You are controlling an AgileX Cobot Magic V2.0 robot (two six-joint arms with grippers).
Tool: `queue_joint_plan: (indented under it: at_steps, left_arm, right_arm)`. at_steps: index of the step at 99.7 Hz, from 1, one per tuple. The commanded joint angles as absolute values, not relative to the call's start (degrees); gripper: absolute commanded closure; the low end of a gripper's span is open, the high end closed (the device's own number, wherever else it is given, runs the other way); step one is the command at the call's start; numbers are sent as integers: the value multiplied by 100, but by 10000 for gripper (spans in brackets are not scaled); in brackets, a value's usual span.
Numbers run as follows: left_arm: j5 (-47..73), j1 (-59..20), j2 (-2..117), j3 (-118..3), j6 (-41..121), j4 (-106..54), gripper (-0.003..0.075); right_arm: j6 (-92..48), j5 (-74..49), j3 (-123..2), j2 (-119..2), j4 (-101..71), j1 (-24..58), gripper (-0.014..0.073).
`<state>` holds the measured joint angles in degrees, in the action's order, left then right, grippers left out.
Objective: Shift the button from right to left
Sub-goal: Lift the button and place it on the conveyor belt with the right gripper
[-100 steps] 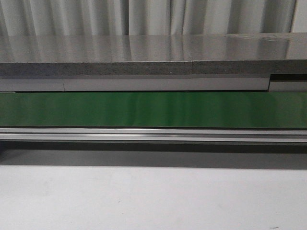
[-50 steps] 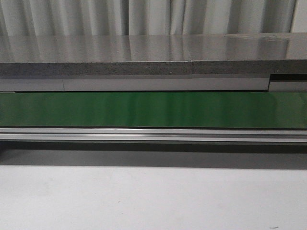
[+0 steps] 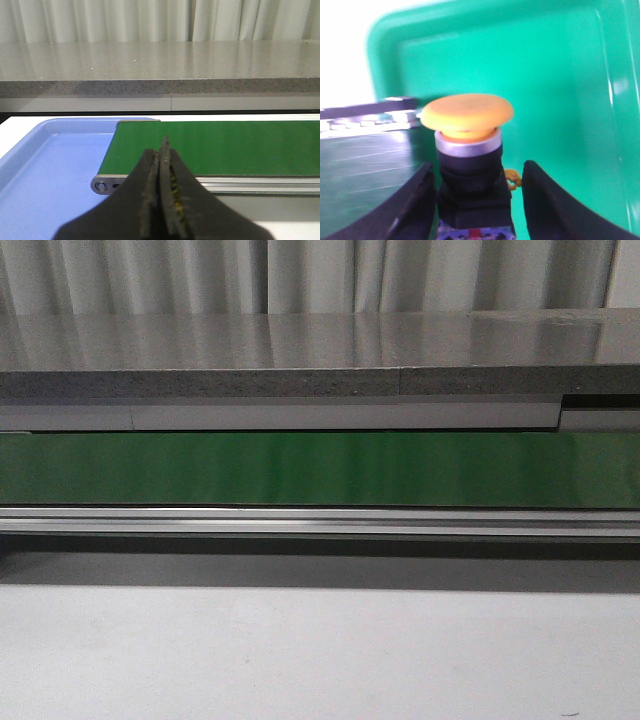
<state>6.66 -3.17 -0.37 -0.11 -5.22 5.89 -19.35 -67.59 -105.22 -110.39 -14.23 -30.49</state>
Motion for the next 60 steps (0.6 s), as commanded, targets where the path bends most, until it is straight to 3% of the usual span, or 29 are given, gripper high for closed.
queue_joint_plan:
  at_steps: [1, 36, 60]
  left_arm:
    - [168, -359, -211, 249, -527, 595, 740]
    - [168, -359, -211, 249, -527, 595, 740]
    - [122, -359, -211, 249, -527, 595, 740]
  right_arm:
    - [-1900, -7064, -10874, -10511, -1725, -2851, 450]
    - [-1642, -7319, -10874, -10618, -1384, -1681, 450]
    - [-1328, -7592, -10748, -10874, -1172, -1474, 450]
